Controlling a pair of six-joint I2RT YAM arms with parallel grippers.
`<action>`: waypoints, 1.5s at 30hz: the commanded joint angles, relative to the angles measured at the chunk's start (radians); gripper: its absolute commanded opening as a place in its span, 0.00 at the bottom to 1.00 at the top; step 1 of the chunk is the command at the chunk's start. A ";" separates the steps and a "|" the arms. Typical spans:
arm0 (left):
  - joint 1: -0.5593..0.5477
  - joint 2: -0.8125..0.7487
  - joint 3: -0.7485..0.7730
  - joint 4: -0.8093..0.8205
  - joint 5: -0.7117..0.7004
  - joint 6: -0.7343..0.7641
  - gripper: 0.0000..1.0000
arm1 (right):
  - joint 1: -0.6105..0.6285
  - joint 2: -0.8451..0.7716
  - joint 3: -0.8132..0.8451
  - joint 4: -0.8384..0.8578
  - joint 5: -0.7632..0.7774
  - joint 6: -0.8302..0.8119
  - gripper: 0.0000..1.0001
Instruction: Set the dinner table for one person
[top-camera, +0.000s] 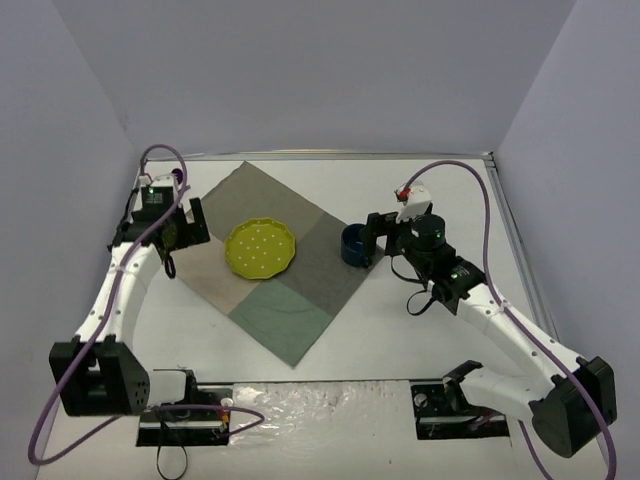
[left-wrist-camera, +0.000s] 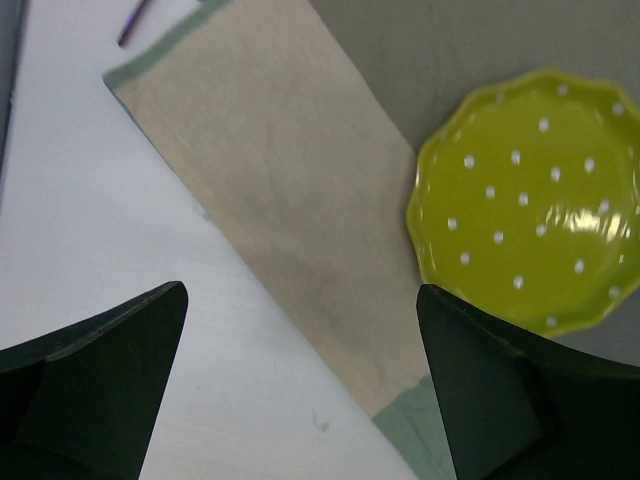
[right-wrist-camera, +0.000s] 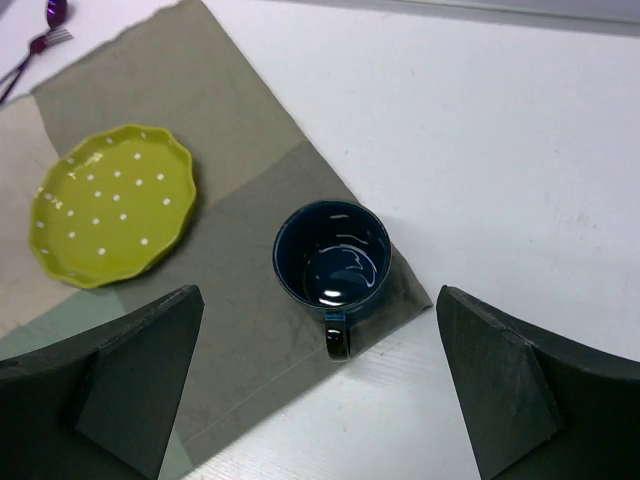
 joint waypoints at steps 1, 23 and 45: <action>0.108 0.150 0.182 0.097 0.084 -0.011 0.97 | 0.006 -0.066 0.041 0.002 -0.054 0.014 1.00; 0.266 0.975 0.933 0.003 0.209 0.204 0.77 | 0.005 0.003 -0.038 0.100 -0.215 0.026 1.00; 0.284 1.060 0.925 0.030 0.265 0.249 0.21 | 0.005 0.046 -0.051 0.099 -0.212 0.031 1.00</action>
